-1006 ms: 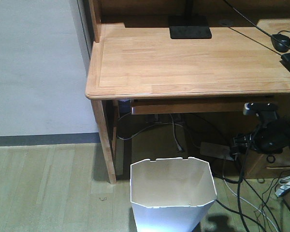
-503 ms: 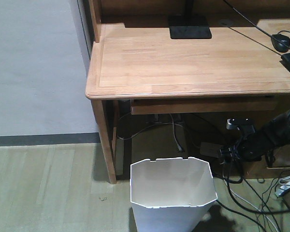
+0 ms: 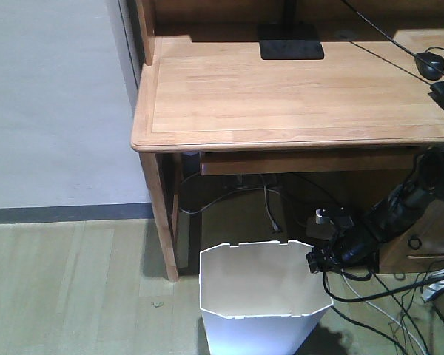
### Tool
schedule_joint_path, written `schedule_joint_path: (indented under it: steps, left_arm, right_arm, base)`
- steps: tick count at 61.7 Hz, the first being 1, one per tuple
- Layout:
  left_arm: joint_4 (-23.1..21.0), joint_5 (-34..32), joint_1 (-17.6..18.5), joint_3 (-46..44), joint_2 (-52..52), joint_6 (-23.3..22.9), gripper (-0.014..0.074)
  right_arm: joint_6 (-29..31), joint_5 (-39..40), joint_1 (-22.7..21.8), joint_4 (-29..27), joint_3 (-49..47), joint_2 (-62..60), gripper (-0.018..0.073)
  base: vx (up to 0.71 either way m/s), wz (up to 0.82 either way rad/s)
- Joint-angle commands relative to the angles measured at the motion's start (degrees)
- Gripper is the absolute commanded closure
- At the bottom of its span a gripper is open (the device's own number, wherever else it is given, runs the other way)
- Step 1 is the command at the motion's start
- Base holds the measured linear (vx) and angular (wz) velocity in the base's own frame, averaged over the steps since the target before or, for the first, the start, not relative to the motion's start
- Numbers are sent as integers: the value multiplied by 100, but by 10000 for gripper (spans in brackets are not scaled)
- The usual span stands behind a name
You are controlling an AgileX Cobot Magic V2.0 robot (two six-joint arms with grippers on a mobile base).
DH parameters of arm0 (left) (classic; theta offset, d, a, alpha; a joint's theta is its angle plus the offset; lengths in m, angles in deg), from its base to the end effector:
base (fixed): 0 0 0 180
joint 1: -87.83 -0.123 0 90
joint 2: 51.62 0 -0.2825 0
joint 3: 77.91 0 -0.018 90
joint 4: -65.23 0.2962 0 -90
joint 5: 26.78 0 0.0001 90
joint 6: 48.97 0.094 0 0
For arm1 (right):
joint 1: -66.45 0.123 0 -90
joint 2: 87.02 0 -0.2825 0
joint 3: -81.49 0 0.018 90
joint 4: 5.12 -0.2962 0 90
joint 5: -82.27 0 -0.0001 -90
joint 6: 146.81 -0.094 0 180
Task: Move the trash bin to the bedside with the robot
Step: 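Lower the right gripper down to the rim of the white trash bin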
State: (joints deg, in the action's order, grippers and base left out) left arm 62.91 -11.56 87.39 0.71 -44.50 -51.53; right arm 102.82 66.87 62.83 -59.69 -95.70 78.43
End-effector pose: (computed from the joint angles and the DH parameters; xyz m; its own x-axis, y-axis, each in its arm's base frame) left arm 0.1060 -0.0002 0.1800 -0.1895 -0.0851 -0.9782 -0.0131 0.9964 -0.0841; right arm 0.3561 -0.0021 -0.1840 -0.9723 -0.2090 -0.1045 -0.2261 0.9544 0.1948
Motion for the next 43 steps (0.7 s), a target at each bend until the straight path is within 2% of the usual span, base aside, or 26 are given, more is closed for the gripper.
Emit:
schedule_joint_path:
  steps: [1,29,43]
  left_arm:
    - [-24,-395,-2,67,-83,-35,602]
    - [-24,-395,-2,67,-83,-35,602]
    - [-24,-395,-2,67,-83,-35,602]
  right_arm:
    - [-170,-59,-32,7,-262,-87,13]
    - [-292,-316,-32,69,-1288,887,19]
    - [-533,-402,-32,155,-1664,1226,130]
  base:
    - [0,0]
    - [0,0]
    - [0,0]
